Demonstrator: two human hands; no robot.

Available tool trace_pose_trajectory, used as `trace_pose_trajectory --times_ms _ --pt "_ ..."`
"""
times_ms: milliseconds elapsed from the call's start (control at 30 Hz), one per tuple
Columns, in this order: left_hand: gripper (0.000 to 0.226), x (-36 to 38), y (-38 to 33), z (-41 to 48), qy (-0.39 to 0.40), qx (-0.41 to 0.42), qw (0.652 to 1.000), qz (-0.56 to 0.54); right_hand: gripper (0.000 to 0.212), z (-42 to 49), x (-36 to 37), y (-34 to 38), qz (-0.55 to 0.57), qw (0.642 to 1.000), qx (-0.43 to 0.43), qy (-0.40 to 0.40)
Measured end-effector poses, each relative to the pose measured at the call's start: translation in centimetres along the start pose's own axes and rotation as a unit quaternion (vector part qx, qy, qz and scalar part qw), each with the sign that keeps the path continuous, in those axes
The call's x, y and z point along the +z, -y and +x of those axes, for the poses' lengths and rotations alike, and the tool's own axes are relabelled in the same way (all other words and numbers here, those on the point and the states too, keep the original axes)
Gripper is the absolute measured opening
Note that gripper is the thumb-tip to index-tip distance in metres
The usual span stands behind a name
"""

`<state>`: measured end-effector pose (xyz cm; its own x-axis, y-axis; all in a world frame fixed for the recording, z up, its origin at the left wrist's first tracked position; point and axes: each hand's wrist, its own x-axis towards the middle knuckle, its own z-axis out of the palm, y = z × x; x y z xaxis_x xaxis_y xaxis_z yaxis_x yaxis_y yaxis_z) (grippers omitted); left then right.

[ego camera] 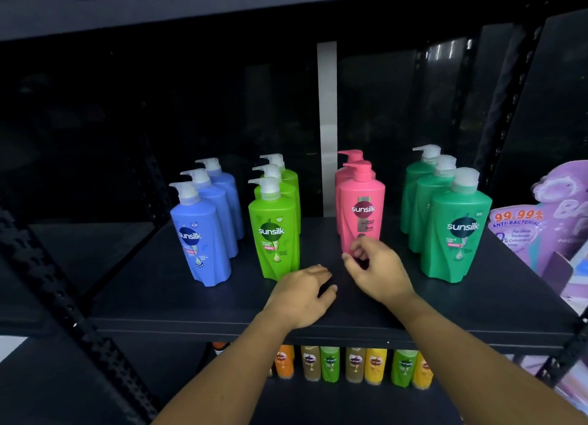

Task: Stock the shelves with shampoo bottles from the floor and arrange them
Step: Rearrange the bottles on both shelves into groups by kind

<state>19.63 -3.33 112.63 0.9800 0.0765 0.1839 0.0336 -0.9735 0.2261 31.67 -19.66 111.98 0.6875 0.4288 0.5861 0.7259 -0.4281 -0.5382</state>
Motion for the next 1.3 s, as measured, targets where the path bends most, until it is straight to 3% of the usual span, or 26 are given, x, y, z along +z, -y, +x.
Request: trace_pose_trajectory --times_ms 167,300,433,633,800,933,1067,1167,1300 --pt "0.049 -0.3 0.9 -1.5 -0.008 0.025 0.999 -0.018 0.026 -1.4 -0.1 0.9 -0.071 0.982 -0.084 0.153" --pt "0.046 -0.8 2.8 -4.4 -0.018 0.059 0.998 -0.032 0.045 -3.4 0.4 2.5 -0.11 0.965 -0.048 0.232" --pt "0.045 -1.4 5.2 -6.8 -0.035 0.069 0.996 -0.041 0.052 -5.4 1.6 5.5 -0.156 0.956 -0.024 0.249" --pt "0.047 -2.2 8.4 -9.9 -0.061 0.051 0.996 -0.045 0.056 -8.1 3.4 9.9 -0.241 0.943 0.023 0.228" --pt "0.052 -2.7 10.3 -12.0 -0.068 0.015 0.996 -0.056 0.061 -9.3 4.4 12.4 -0.243 0.94 0.048 0.234" --pt "0.036 -3.5 12.2 -13.0 -0.169 -0.091 0.97 -0.151 0.062 -8.4 5.4 13.8 -0.148 0.962 0.075 0.215" --pt "0.025 -5.2 14.3 -12.3 -0.27 -0.184 0.919 -0.221 0.063 -6.2 7.3 15.3 0.012 0.981 0.154 0.117" --pt "0.05 -6.9 15.4 -11.0 -0.305 -0.214 0.887 -0.274 0.077 -4.1 8.2 16.0 0.074 0.972 0.218 0.049" --pt "0.094 -7.2 16.7 -9.2 -0.273 -0.201 0.872 -0.352 0.087 -2.8 9.5 15.1 0.094 0.967 0.235 0.021"
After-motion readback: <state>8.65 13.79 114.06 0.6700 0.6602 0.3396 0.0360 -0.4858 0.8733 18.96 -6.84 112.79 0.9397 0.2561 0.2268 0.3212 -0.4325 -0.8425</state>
